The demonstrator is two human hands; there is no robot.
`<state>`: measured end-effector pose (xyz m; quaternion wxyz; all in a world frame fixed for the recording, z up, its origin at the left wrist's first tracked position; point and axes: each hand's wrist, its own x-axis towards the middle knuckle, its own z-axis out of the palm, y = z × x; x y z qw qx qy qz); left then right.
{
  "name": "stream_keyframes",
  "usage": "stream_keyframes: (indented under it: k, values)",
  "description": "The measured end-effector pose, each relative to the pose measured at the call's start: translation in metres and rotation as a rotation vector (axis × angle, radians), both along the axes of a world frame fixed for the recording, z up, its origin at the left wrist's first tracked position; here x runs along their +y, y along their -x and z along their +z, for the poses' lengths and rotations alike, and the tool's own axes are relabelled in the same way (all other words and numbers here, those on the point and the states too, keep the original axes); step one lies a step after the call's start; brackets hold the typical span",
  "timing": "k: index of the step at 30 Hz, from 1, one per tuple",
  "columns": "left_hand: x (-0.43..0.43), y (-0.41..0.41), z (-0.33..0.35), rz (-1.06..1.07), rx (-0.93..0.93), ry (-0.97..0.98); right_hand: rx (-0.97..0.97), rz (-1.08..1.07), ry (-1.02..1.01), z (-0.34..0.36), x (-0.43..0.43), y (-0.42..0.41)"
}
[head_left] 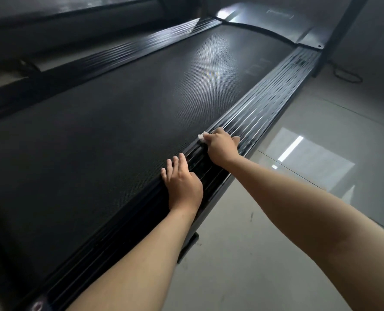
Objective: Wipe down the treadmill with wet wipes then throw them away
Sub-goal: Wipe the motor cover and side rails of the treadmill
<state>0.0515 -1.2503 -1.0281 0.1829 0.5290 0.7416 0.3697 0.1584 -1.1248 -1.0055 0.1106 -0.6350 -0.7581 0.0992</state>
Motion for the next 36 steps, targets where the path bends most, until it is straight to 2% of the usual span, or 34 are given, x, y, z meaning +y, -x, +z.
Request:
stream_keyframes:
  k: [4, 6, 8, 10, 14, 16, 19, 22, 25, 27, 30, 32, 36]
  values:
    - [0.002, -0.001, 0.000, 0.021, -0.066, -0.039, 0.130, 0.326, -0.038, -0.003, -0.038, 0.005]
    - [0.001, 0.001, 0.002, 0.026, -0.117, -0.049, 0.094, 0.439, -0.054, -0.005, -0.056, 0.007]
    - [0.000, 0.002, 0.002, 0.030, -0.140, -0.057, 0.041, 0.460, -0.067, -0.005, -0.056, 0.008]
    - [-0.001, 0.002, -0.001, 0.019, -0.121, -0.071, 0.032, 0.371, -0.081, -0.004, -0.040, 0.006]
    - [0.000, 0.001, -0.002, 0.003, -0.079, -0.054, 0.017, -0.017, -0.019, 0.001, -0.005, -0.012]
    - [0.001, -0.001, -0.001, 0.006, -0.072, -0.050, -0.010, -0.099, 0.012, 0.003, -0.004, -0.011]
    - [0.003, -0.003, 0.001, 0.043, -0.107, -0.063, 0.006, -0.011, -0.004, 0.006, -0.023, 0.002]
    - [0.006, -0.003, 0.002, 0.079, -0.134, -0.069, 0.096, 0.240, -0.011, 0.003, -0.059, 0.011]
    - [0.007, -0.003, 0.002, 0.089, -0.161, -0.065, 0.064, 0.407, -0.026, 0.001, -0.074, 0.011]
    - [0.008, -0.003, 0.000, 0.100, -0.159, -0.088, 0.053, 0.381, -0.058, 0.000, -0.058, 0.009]
    - [0.007, -0.003, -0.002, 0.098, -0.167, -0.083, 0.080, 0.158, -0.049, -0.002, -0.017, -0.003]
    - [0.006, -0.003, 0.001, 0.086, -0.169, -0.080, 0.033, 0.019, -0.019, -0.001, 0.003, -0.014]
    - [0.005, -0.005, 0.003, 0.076, -0.171, -0.079, -0.010, -0.025, 0.039, 0.004, 0.004, -0.008]
